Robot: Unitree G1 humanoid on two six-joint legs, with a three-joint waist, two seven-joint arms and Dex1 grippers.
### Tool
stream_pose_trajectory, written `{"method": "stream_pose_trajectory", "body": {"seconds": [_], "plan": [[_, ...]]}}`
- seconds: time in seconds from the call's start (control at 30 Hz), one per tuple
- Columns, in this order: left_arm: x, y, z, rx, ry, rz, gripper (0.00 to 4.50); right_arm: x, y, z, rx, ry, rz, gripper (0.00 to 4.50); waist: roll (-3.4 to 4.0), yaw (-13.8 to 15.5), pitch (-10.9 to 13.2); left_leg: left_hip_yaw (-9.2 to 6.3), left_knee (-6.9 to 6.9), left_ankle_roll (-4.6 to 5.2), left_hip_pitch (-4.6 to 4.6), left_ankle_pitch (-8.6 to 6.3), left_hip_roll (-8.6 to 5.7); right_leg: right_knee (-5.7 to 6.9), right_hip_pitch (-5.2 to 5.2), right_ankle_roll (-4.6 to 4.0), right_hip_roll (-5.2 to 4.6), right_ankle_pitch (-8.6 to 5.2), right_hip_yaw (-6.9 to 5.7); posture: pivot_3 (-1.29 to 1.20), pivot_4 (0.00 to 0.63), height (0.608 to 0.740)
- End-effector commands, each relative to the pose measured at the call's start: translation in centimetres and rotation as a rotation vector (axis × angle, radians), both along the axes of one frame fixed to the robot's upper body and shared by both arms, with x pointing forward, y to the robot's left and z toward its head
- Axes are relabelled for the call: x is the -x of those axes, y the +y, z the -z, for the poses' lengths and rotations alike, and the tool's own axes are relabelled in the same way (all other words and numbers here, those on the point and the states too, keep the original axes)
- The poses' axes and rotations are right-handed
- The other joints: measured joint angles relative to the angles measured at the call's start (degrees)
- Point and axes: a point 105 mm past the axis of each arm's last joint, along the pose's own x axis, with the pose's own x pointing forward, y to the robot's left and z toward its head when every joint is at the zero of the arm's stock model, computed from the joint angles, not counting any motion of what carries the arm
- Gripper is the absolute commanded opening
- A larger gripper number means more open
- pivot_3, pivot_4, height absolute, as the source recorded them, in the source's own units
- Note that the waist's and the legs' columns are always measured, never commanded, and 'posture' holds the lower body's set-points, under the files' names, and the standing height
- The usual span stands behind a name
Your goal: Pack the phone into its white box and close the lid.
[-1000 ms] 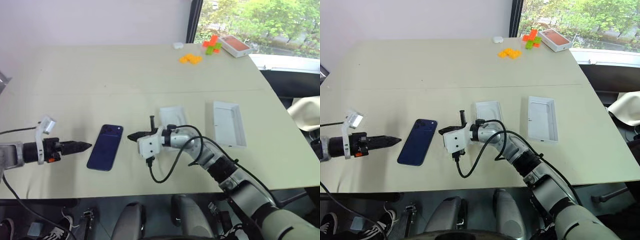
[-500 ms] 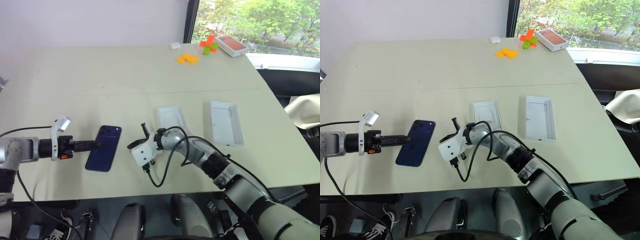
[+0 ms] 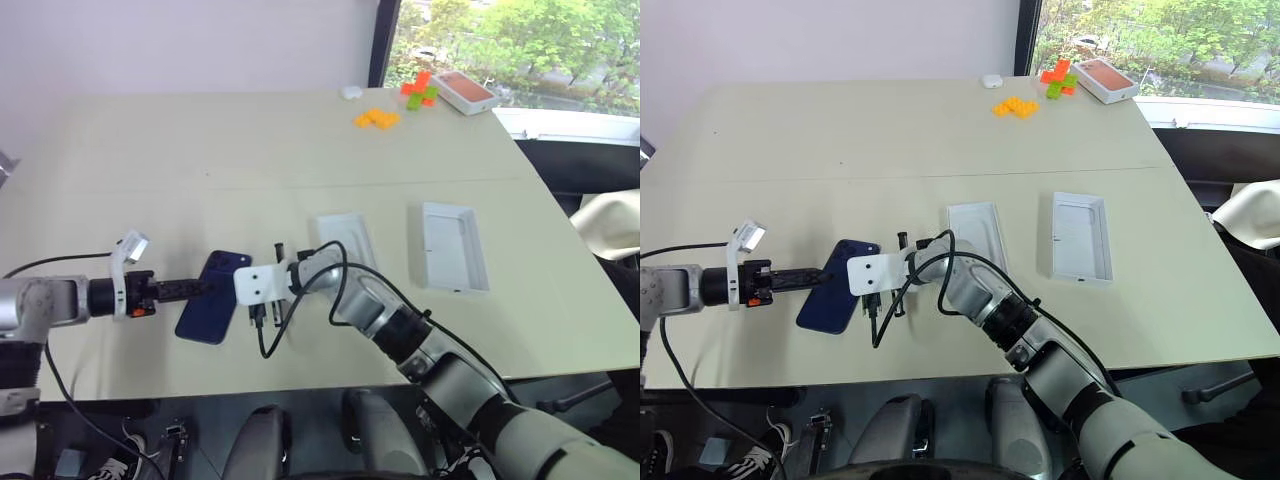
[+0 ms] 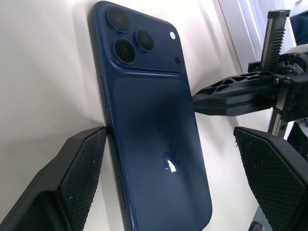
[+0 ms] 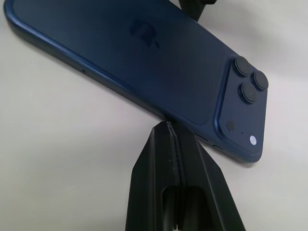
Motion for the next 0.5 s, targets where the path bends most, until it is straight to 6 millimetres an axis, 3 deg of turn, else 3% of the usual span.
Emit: {"method": "stream_pose_trajectory", "body": {"seconds": [0.03,0.33,0.5], "plan": [[0.4,-2.5,-0.4,0.104,0.023,0.072,4.44,-0.5,-0.2,0.7,0.016,-0.001,0.028,0.00,0.00,0.0,0.0,-0.01,0.00,-0.01,0.01,0.00,0.00,0.00,0.01,0.00,-0.01,0.00,-0.01,0.00,0.150,0.740],[-0.2,-3.6,-2.3,0.270,0.031,0.051,4.44,-1.0,-0.4,0.5,0.012,-0.031,0.031,0.00,-0.04,-0.2,0.0,-0.05,-0.02,-0.07,0.02,0.03,-0.02,0.01,0.01,0.01,-0.01,0.01,-0.03,0.00,0.150,0.740],[0.2,-3.5,-1.6,0.213,0.033,0.050,4.44,-1.1,-0.6,0.4,0.010,-0.042,0.030,0.00,-0.03,-0.2,0.0,-0.08,-0.09,-0.17,-0.02,0.08,0.00,-0.01,-0.05,0.00,-0.01,0.01,-0.03,0.00,0.150,0.740]]}}
